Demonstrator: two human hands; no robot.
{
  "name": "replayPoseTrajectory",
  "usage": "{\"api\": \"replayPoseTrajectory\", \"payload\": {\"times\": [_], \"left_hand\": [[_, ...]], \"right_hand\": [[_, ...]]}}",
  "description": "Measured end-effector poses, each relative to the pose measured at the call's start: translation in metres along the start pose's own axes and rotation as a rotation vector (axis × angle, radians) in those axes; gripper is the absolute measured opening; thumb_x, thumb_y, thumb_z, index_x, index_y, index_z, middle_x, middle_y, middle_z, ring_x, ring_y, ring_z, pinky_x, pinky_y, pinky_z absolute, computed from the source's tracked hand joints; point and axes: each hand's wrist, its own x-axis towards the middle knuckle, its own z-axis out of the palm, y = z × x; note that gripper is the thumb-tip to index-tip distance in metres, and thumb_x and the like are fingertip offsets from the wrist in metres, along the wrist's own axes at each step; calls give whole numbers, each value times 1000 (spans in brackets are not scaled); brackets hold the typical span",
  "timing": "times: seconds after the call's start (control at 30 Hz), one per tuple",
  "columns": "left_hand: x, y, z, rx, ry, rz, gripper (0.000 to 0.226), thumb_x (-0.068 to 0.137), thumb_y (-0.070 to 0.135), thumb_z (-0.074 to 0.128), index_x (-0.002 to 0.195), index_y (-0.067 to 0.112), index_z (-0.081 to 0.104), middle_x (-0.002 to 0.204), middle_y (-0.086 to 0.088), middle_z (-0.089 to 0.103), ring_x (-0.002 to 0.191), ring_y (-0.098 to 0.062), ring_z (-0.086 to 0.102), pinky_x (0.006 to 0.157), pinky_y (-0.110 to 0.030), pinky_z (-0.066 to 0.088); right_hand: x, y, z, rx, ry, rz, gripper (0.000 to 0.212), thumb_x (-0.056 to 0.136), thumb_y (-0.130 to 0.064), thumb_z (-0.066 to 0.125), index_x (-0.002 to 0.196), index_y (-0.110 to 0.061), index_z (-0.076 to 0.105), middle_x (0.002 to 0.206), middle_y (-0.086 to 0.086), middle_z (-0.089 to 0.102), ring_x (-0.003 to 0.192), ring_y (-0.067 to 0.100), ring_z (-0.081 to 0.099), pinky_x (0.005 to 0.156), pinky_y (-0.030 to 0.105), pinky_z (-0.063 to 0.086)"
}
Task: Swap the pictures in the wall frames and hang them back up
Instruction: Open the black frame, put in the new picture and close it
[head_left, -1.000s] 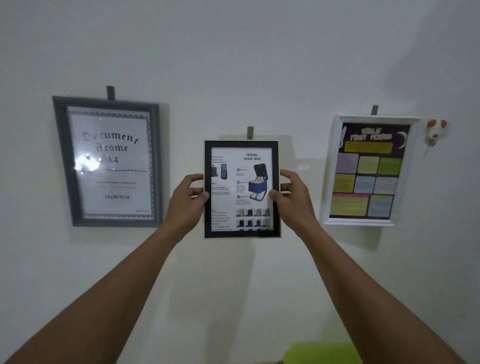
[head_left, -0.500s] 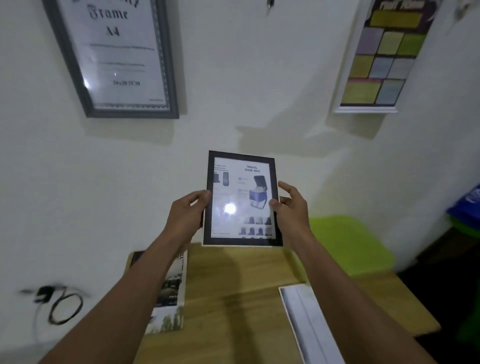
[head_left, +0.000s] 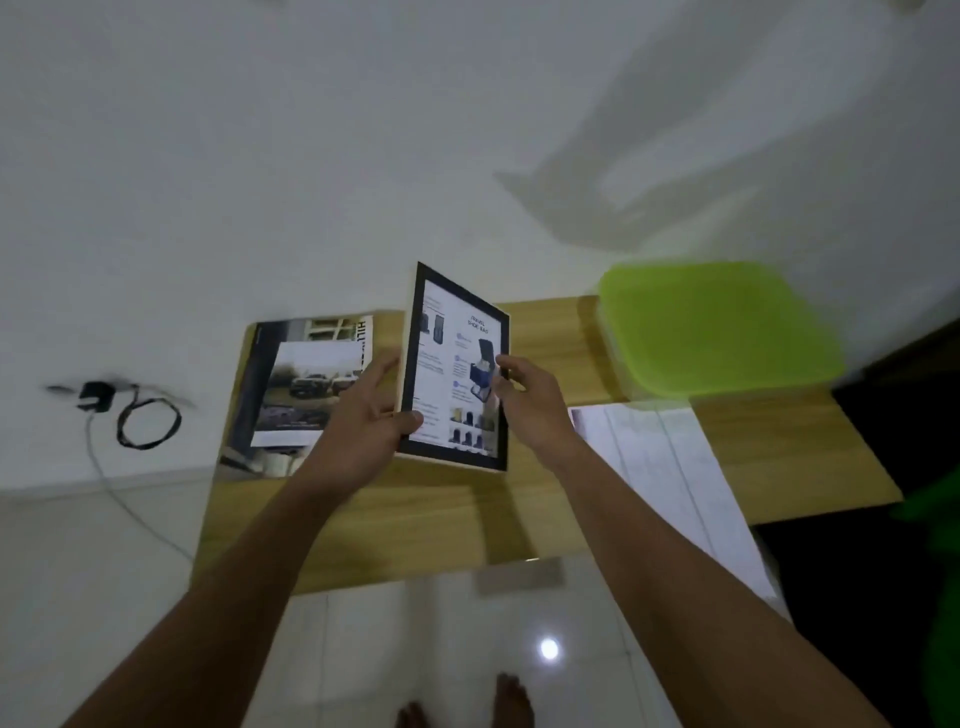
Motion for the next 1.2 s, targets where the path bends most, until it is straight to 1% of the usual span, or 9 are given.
{"api": "replayPoseTrajectory", "payload": {"times": [0.1, 0.2, 0.37, 0.47, 0.73, 0.87, 0.97, 1.07, 1.2], "left_hand": [[-2, -17, 12, 76, 9, 62, 68, 93, -3, 55, 146, 31, 30, 111, -5, 70, 85, -11, 73, 69, -26, 59], [-1, -32, 21, 212, -38, 174, 71, 92, 9, 58, 145, 46, 28, 96, -20, 71, 81, -39, 70, 73, -55, 58], [-2, -47, 40, 281, -57, 246, 70, 87, 24, 59, 144, 49, 27, 88, -23, 69, 78, -41, 67, 69, -60, 54], [-1, -48, 46, 284, -39, 262, 69, 90, 16, 64, 146, 34, 29, 98, -2, 74, 84, -17, 71, 75, -44, 58], [5, -51, 82, 281, -8, 257, 71, 82, 31, 74, 143, 34, 39, 127, 12, 62, 114, -1, 58, 86, -30, 56], [0, -50, 101, 290, 32, 240, 28, 94, 40, 59, 121, 37, 62, 107, 25, 66, 106, -1, 61, 84, -26, 54], [15, -65, 90, 303, 273, 243, 25, 97, 30, 52, 120, 25, 63, 109, 10, 68, 102, -9, 63, 86, -37, 54], [44, -89, 62, 435, 392, -9, 52, 93, 19, 61, 141, 10, 44, 134, -11, 56, 122, -27, 54, 100, -39, 45], [58, -108, 44, 161, 139, -346, 45, 95, 15, 56, 139, 11, 47, 134, -13, 56, 118, -30, 56, 99, -44, 47]], "right_hand": [[0, 4, 12, 48, -152, 10, 51, 103, -33, 51, 151, -21, 40, 139, -5, 53, 110, 4, 56, 75, 10, 48], [0, 5, 19, 104, -213, -5, 61, 97, -52, 53, 152, -39, 31, 154, -6, 41, 135, 14, 43, 105, 43, 45], [2, 0, 14, 175, -235, 11, 60, 96, -37, 62, 147, -52, 33, 128, -4, 59, 116, 15, 58, 81, 43, 59], [7, 2, 7, 240, -222, 26, 56, 99, -25, 58, 146, -49, 37, 114, -5, 63, 104, 15, 61, 66, 36, 58], [17, 11, -13, 212, -141, -46, 57, 96, -15, 58, 145, -40, 45, 110, 16, 69, 83, 14, 65, 73, 39, 61], [25, 26, -19, 202, -28, 8, 57, 92, -12, 47, 141, -42, 50, 97, -6, 73, 78, 19, 58, 73, 39, 52], [25, 36, -26, 302, -47, 97, 58, 92, -9, 47, 138, -44, 52, 88, 1, 67, 65, 19, 49, 63, 34, 44], [28, 49, -31, 418, -77, 167, 54, 98, -3, 45, 138, -39, 54, 102, 3, 72, 72, 13, 66, 63, 28, 53], [35, 68, -31, 519, -109, 252, 50, 102, -4, 41, 140, -34, 53, 117, 9, 72, 96, 23, 71, 71, 34, 58]]}}
